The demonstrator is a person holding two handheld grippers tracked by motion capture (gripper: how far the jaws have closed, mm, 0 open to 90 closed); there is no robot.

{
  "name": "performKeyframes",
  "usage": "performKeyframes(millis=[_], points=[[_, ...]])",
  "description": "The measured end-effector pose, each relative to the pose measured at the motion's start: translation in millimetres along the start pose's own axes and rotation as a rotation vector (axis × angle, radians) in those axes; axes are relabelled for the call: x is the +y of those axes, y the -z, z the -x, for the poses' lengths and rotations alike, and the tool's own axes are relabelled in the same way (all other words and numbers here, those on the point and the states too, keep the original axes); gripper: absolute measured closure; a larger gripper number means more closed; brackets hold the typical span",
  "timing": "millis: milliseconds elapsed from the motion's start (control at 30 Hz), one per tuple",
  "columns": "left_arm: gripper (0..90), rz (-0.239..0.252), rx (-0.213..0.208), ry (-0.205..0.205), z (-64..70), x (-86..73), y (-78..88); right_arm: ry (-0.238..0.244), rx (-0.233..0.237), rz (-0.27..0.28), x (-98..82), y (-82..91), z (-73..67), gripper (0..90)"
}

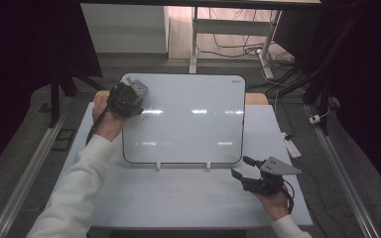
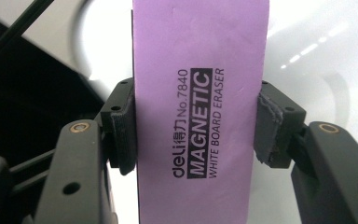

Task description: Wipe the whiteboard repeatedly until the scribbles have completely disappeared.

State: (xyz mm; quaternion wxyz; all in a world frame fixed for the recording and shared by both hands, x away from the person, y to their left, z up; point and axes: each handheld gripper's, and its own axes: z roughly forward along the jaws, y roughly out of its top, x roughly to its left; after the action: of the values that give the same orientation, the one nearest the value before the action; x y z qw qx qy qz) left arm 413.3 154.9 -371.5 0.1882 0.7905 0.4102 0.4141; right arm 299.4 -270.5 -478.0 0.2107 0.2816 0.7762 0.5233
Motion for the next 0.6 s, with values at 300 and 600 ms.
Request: performKeyframes(millis=[300,600], points=[[41.1,-0.047,0.046,0.081,-36.8,-27.8,2.9,-0.003,0.000,0.007,0.3,0.7,1.2,33.2],[41.1,-0.029,-0.014,0.000,-0.2,-25.7,1.5,-0.002,0.000,0.008,1.1,0.6,0.0,33.2]])
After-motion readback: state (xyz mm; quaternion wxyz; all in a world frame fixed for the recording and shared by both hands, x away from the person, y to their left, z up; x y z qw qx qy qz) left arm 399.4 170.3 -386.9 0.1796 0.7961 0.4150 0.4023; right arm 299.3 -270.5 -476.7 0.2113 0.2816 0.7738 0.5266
